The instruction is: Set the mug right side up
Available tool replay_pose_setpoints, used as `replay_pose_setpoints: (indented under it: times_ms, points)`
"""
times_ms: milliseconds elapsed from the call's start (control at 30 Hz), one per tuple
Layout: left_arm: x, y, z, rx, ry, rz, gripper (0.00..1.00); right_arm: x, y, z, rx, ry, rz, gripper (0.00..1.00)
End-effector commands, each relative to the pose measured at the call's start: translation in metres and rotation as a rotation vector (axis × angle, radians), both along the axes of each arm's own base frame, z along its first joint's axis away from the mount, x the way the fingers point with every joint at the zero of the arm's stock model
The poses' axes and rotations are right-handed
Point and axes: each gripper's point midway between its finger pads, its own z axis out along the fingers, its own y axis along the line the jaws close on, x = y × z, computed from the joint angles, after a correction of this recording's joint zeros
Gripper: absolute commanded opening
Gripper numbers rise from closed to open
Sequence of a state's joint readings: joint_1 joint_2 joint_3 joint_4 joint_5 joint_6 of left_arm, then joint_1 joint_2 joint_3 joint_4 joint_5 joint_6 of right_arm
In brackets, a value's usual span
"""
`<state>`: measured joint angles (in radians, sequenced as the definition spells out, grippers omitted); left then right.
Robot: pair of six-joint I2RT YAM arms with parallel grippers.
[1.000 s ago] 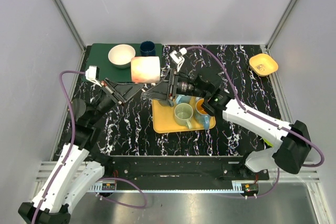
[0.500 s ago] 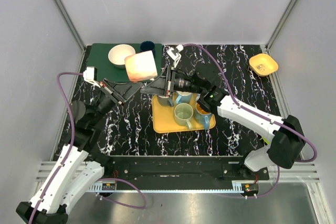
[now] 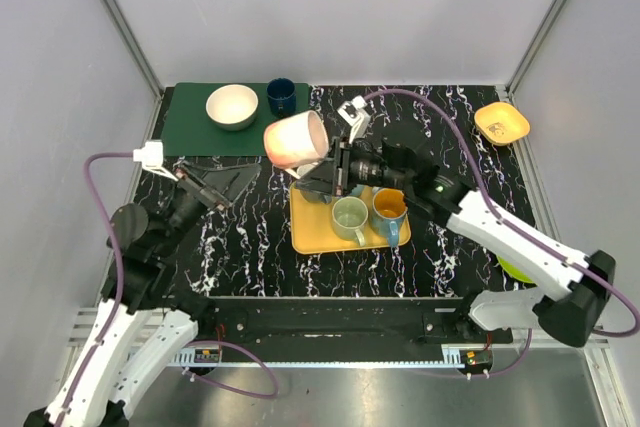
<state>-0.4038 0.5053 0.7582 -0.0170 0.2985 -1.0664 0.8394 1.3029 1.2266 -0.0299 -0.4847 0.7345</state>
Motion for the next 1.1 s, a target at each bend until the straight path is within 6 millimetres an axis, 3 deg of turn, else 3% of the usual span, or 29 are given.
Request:
replay_pose_setpoints:
  times_ms: [0, 100, 133, 233, 333, 567, 767, 1067]
  points:
    - [0.0, 0.033, 0.01, 0.094, -0.058, 0.196, 0.77, 0.007, -0.048, 0.021, -0.137, -0.185, -0.166, 0.0]
    - [0.008, 0.063, -0.014, 0.171, 0.026, 0.361, 0.78, 0.006, -0.056, -0.015, -0.288, -0.152, -0.196, 0.0]
    - [0.012, 0.079, -0.033, 0.212, 0.097, 0.45, 0.78, 0.003, -0.06, -0.031, -0.362, -0.134, -0.2, 0.0]
    - [0.015, 0.103, -0.064, 0.281, 0.204, 0.572, 0.77, -0.004, -0.059, -0.066, -0.525, -0.149, -0.2, 0.0]
    - [0.016, 0.114, -0.079, 0.307, 0.253, 0.623, 0.77, -0.006, -0.061, -0.096, -0.648, -0.162, -0.219, 0.0]
    - [0.019, 0.117, -0.097, 0.315, 0.29, 0.647, 0.77, -0.01, -0.047, -0.159, -0.831, -0.162, -0.209, 0.0]
    - [0.02, 0.114, -0.108, 0.313, 0.316, 0.636, 0.77, -0.003, -0.034, -0.196, -0.923, -0.143, -0.246, 0.0]
    - [0.019, 0.113, -0.117, 0.3, 0.326, 0.631, 0.76, 0.013, -0.024, -0.229, -0.938, 0.008, -0.43, 0.0]
